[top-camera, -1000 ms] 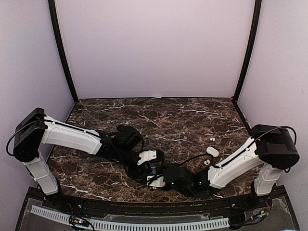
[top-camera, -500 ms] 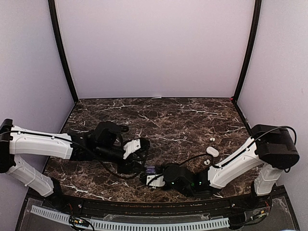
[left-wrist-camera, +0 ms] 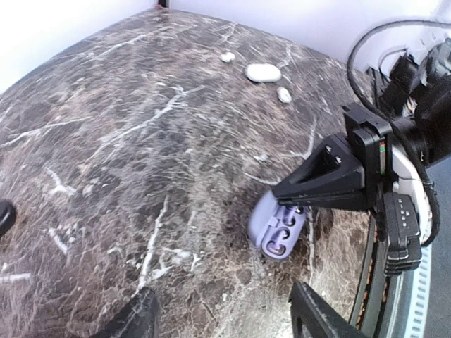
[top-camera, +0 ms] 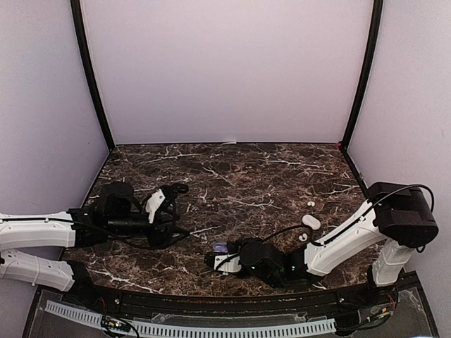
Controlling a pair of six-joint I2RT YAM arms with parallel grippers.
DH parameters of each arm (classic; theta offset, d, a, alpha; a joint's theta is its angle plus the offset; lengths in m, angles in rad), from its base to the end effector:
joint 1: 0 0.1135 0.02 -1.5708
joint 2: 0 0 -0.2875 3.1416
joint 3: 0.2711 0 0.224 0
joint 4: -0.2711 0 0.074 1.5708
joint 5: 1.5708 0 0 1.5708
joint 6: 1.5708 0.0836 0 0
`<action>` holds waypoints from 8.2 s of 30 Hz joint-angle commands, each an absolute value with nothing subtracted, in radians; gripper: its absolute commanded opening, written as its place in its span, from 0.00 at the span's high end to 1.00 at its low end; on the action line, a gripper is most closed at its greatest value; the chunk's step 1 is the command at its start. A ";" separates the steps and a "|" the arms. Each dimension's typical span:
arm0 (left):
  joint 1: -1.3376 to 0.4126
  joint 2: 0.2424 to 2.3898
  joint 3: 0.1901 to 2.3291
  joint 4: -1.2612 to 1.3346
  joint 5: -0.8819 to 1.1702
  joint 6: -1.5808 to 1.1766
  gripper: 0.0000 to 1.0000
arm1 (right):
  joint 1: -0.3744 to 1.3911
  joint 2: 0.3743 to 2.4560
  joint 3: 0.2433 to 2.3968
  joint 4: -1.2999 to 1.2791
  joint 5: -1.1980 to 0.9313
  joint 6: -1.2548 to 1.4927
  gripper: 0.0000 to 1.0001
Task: Insert the wireless bluetooth earbuds into the charging case
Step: Pass from the right arm to the left, then close the charging case with the earbuds.
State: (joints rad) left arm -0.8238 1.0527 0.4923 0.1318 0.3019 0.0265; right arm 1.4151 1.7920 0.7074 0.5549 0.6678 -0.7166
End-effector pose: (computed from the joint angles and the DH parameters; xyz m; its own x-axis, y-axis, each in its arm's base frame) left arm 0.1395 -0.1873 0.2354 -0.2588 0.3168 -0.9125 0.8915 0.4420 -0.0994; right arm 0.1066 0.3451 0.1607 0.3960 -0.8031 -0.4452 -0.5739 0.1620 -0.8028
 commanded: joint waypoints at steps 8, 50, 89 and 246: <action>-0.787 0.979 0.386 0.305 0.007 -0.337 0.01 | 1.420 1.732 0.703 0.621 0.678 -0.671 1.00; -0.862 1.333 0.188 1.040 0.537 -0.225 0.08 | 1.398 1.550 0.729 0.565 0.626 -0.654 1.00; -0.870 1.611 0.291 1.326 0.644 -0.186 0.63 | 1.399 1.592 0.799 0.589 0.572 -0.670 1.00; -0.868 1.491 0.270 1.248 0.674 -0.182 0.81 | 1.028 1.617 0.742 0.893 -0.655 0.257 1.00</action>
